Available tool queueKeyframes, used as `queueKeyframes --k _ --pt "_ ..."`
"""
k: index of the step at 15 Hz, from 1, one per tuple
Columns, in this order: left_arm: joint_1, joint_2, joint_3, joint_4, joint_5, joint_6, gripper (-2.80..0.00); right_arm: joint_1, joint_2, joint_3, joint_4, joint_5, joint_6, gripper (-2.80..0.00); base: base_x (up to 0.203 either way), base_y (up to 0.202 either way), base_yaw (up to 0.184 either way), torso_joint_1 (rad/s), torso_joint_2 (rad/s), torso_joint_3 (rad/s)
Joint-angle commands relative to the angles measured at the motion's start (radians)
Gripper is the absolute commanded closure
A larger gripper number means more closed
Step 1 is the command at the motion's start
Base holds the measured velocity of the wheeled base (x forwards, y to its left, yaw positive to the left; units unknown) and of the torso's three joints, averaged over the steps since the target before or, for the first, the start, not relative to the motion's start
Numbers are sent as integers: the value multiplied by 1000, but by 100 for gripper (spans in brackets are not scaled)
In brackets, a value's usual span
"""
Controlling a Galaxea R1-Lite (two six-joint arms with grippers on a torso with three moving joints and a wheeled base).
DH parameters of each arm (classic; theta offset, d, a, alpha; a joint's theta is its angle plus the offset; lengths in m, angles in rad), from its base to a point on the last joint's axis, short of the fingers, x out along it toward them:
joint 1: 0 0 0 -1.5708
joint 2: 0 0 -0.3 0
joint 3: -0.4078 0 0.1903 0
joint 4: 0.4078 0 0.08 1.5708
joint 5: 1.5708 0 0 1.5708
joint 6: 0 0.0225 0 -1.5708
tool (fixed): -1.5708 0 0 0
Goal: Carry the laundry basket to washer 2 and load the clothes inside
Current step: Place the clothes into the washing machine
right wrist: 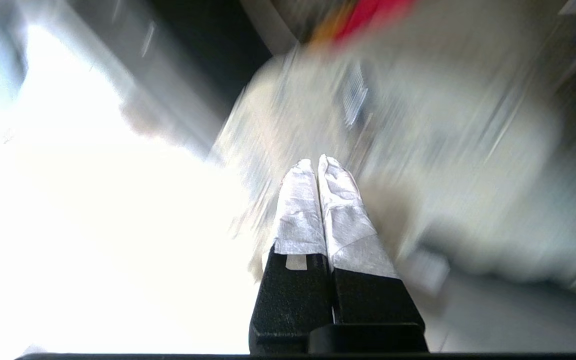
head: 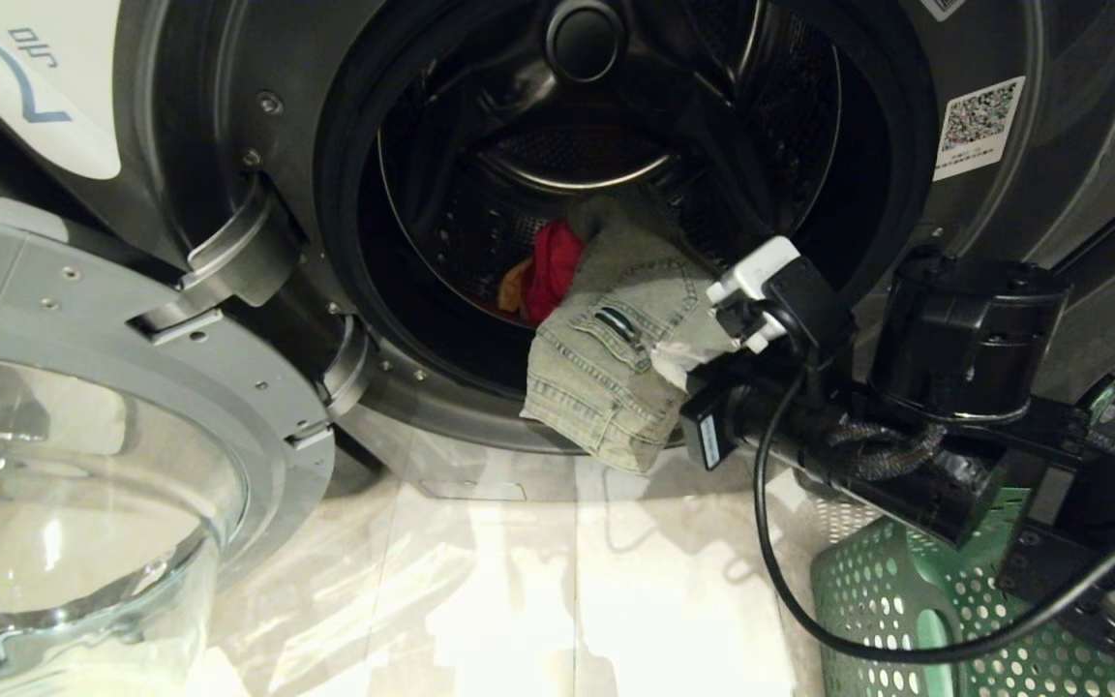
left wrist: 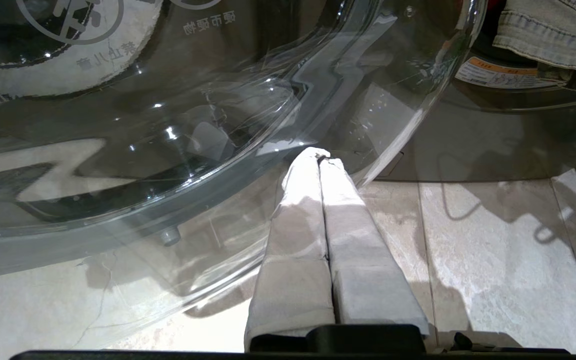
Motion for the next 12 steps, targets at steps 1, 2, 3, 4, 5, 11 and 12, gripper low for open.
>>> queueKeyframes --k 1,2,3,4,5,11,12 --pt "1 0 40 -1 1 0 0 10 -66 56 68 -8 38 0 0 0 0 0 0 0" --pt "1 0 40 -1 1 0 0 10 -51 61 71 -15 48 0 0 0 0 0 0 0" --pt "1 0 40 -1 1 0 0 10 -29 61 71 -20 56 0 0 0 0 0 0 0" --pt "0 0 40 -1 1 0 0 11 -3 61 71 -22 66 0 0 0 0 0 0 0" --pt "1 0 40 -1 1 0 0 11 30 59 69 -23 81 0 0 0 0 0 0 0" --pt "0 0 40 -1 1 0 0 4 270 -112 123 -196 205 0 0 0 0 0 0 0" --pt "1 0 40 -1 1 0 0 0 299 -142 164 -228 213 0 0 0 0 0 0 0"
